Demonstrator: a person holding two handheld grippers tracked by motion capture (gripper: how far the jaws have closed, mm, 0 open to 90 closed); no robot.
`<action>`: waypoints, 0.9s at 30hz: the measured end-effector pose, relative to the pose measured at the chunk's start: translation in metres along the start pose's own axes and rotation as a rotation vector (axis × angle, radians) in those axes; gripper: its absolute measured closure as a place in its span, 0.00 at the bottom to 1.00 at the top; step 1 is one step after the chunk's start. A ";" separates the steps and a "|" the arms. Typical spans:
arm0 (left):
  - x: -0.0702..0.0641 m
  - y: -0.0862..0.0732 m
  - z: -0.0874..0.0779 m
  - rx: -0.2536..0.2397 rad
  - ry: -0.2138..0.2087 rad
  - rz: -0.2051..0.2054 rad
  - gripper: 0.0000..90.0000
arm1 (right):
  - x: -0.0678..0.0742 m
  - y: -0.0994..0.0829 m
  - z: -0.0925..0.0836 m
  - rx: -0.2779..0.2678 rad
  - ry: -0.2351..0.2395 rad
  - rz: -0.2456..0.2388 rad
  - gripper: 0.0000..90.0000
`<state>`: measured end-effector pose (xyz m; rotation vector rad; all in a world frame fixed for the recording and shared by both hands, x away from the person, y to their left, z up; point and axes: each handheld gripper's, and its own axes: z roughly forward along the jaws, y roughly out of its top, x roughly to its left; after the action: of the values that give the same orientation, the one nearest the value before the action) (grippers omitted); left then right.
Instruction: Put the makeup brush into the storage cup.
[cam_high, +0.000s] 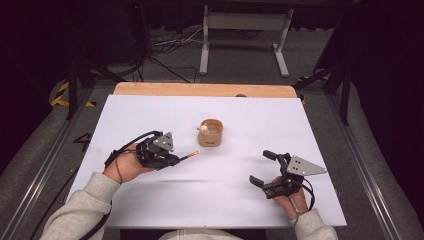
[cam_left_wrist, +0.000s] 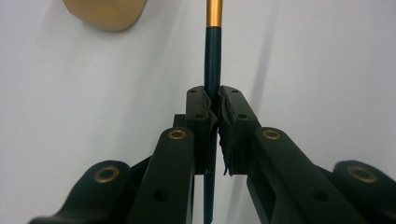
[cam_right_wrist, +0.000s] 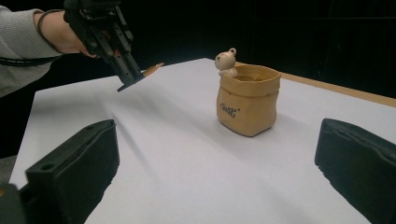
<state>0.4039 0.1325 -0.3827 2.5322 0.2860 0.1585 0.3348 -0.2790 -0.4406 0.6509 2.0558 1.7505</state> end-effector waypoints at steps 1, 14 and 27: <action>0.000 0.000 -0.001 -0.019 -0.003 -0.005 0.92 | 0.000 0.000 0.000 0.001 0.002 -0.001 0.00; -0.003 -0.001 -0.010 -0.202 0.023 -0.044 0.92 | 0.000 0.000 0.000 -0.001 0.002 0.002 0.00; -0.001 -0.001 -0.015 -0.433 -0.017 -0.142 0.92 | 0.000 0.000 -0.001 -0.003 0.002 0.001 0.00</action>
<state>0.4004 0.1410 -0.3714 2.0767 0.3787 0.1268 0.3348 -0.2797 -0.4403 0.6487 2.0539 1.7556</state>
